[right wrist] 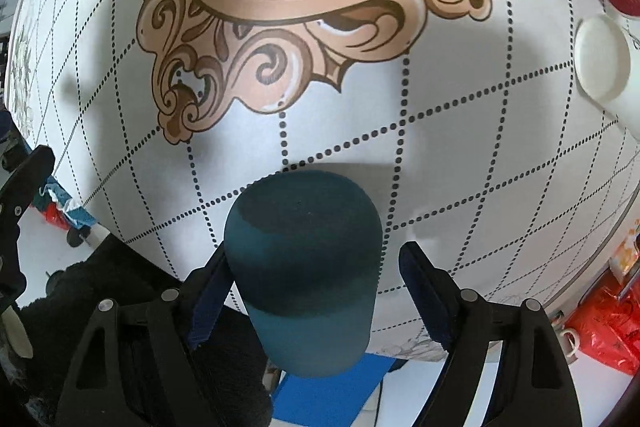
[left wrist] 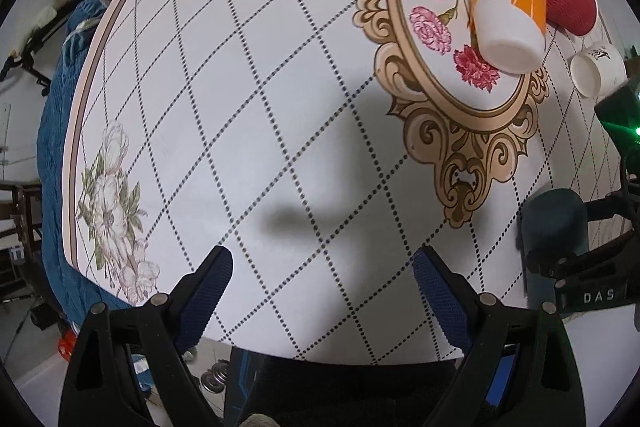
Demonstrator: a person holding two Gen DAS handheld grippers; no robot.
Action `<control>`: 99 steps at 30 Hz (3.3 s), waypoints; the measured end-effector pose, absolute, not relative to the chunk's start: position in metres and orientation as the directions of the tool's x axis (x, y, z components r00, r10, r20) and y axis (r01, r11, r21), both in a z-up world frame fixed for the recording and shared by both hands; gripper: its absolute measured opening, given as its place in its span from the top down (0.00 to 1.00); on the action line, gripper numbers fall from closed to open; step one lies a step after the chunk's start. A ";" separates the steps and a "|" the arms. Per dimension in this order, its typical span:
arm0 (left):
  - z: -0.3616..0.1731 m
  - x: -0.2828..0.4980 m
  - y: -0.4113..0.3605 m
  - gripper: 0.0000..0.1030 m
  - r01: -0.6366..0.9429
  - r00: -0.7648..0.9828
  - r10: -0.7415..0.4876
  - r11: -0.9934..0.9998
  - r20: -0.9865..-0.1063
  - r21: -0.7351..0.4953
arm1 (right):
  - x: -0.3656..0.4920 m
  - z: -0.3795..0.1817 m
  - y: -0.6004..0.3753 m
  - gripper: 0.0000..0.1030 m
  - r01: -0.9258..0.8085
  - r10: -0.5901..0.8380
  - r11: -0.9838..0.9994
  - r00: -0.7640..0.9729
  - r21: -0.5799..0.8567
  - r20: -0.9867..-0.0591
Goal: Flip cup upside down
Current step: 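Turn the teal cup rim-down with the right gripper and lower it onto the table, then open the right gripper and withdraw from the inverted teal cup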
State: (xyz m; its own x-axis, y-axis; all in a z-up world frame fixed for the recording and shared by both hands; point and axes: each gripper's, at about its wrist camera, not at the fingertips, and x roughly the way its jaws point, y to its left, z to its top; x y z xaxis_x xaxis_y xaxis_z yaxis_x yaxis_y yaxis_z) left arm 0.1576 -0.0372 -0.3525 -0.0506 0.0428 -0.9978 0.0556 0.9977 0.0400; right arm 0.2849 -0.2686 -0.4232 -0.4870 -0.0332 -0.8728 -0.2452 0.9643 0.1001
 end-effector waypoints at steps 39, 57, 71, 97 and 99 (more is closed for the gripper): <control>-0.344 0.190 -0.045 0.02 0.072 0.002 0.079 0.994 -0.997 0.079 | 0.231 -0.303 -0.295 0.30 -0.005 0.099 0.994 0.433 0.108 -0.896; -0.330 0.148 -0.053 0.02 0.074 0.050 0.069 0.995 -0.996 0.072 | 0.197 -0.314 -0.288 0.16 0.044 0.091 0.993 0.328 0.111 -0.940; -0.244 0.101 -0.052 0.02 0.164 0.242 0.014 0.985 -0.970 0.055 | 0.131 -0.215 -0.310 0.07 0.227 -0.124 0.973 0.382 -0.037 -0.916; -0.050 -0.039 -0.017 0.01 0.230 0.526 -0.118 0.973 -0.842 0.007 | -0.048 0.011 -0.252 0.06 0.329 -0.242 0.943 0.579 -0.049 -0.779; -0.040 -0.047 -0.017 0.01 0.222 0.541 -0.117 0.975 -0.833 0.008 | -0.056 0.025 -0.251 0.06 0.324 -0.245 0.945 0.599 -0.050 -0.762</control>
